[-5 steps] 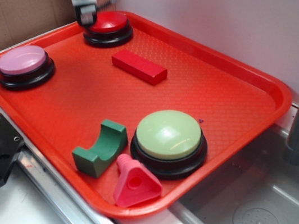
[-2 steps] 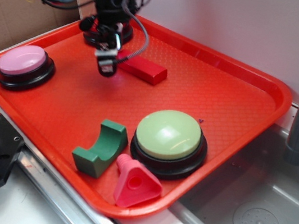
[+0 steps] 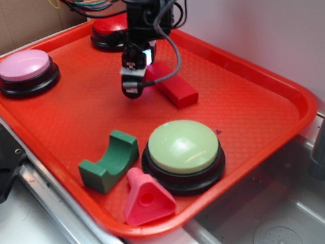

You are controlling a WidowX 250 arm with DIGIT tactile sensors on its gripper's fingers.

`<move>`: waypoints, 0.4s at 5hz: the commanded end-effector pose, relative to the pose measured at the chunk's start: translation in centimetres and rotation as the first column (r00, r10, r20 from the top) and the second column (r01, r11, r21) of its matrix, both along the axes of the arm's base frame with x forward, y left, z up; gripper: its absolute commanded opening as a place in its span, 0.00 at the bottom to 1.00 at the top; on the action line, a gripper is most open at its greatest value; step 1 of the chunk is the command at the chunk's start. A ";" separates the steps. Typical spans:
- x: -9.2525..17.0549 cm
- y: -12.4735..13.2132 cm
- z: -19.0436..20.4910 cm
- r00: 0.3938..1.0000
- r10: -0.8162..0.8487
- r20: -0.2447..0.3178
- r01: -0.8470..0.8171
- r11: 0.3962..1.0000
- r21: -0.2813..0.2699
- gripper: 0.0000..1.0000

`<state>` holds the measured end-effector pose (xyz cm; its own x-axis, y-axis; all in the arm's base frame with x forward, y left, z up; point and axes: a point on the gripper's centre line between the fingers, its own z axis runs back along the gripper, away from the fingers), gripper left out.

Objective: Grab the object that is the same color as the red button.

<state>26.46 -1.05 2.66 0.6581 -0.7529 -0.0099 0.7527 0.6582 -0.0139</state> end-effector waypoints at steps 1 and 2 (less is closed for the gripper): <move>-0.6 -2.0 1.8 0.999 -0.026 0.040 0.026 1.000 0.001 1.00; -0.3 -1.5 5.0 0.991 -0.020 0.129 0.025 0.999 -0.034 1.00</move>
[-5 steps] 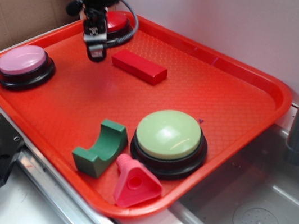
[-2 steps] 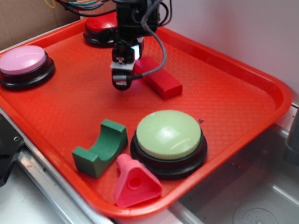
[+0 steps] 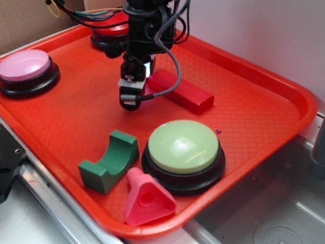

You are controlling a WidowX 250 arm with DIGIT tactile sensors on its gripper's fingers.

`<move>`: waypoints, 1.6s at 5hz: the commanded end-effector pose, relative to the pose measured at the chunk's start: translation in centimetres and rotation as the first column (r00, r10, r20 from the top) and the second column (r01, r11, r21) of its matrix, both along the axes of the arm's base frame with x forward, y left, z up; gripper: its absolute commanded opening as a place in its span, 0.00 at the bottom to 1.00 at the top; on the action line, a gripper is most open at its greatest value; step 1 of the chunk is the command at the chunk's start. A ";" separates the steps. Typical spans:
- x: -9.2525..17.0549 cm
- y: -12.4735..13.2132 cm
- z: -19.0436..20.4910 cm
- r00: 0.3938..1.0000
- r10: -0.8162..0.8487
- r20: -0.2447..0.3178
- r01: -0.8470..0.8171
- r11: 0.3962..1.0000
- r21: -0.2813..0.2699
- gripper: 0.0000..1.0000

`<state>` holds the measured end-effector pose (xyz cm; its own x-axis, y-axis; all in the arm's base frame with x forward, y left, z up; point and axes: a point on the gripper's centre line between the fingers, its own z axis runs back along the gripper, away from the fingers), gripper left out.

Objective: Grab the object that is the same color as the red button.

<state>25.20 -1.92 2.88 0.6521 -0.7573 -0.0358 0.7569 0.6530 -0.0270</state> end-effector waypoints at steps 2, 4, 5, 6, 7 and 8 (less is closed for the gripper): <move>2.8 -1.5 4.7 0.976 -0.085 0.200 0.106 0.990 -0.094 1.00; 1.4 -3.4 0.2 0.975 -0.191 0.116 0.203 0.974 -0.098 1.00; 1.0 -3.5 -0.5 0.982 -0.161 0.098 0.169 0.982 -0.081 1.00; 1.1 -3.2 -0.5 0.991 -0.091 0.102 0.098 0.993 -0.061 0.00; 1.2 -2.1 1.0 0.992 -0.023 0.127 0.030 0.998 -0.051 0.00; 1.4 -0.4 4.4 0.981 0.096 0.170 -0.084 0.994 -0.075 0.00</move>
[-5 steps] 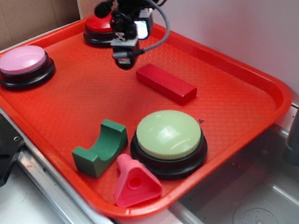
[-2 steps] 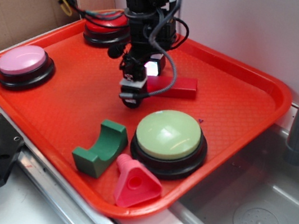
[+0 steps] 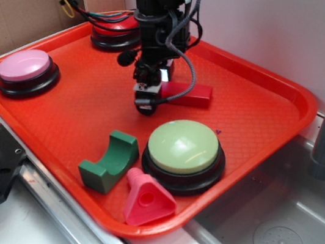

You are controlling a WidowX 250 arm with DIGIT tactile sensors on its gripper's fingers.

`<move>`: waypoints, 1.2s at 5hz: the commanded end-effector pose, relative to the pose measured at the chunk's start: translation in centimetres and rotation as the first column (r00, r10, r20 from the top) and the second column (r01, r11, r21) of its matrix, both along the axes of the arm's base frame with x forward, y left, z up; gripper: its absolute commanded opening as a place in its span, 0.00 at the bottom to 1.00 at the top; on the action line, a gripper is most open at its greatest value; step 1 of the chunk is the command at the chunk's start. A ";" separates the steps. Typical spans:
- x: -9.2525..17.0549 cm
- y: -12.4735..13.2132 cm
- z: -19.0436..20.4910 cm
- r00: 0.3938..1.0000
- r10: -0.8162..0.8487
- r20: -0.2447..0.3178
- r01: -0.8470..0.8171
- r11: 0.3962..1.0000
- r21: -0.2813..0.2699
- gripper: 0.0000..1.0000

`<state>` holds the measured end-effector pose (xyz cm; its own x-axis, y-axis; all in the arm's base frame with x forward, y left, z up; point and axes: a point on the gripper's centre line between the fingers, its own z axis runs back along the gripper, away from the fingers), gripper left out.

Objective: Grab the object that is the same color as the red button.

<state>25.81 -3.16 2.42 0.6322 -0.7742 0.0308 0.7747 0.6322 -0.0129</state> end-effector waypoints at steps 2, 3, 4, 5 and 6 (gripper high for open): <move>-2.3 5.2 12.1 0.852 0.490 0.186 -0.488 0.871 -0.058 0.00; -5.5 6.8 14.9 0.711 0.688 0.149 -0.691 0.722 -0.040 0.00; -8.6 6.1 17.2 0.611 0.779 0.139 -0.784 0.620 -0.032 0.00; -10.0 5.9 18.7 0.568 0.808 0.155 -0.811 0.582 -0.060 0.00; -10.1 5.9 18.9 0.572 0.800 0.180 -0.806 0.589 -0.059 0.00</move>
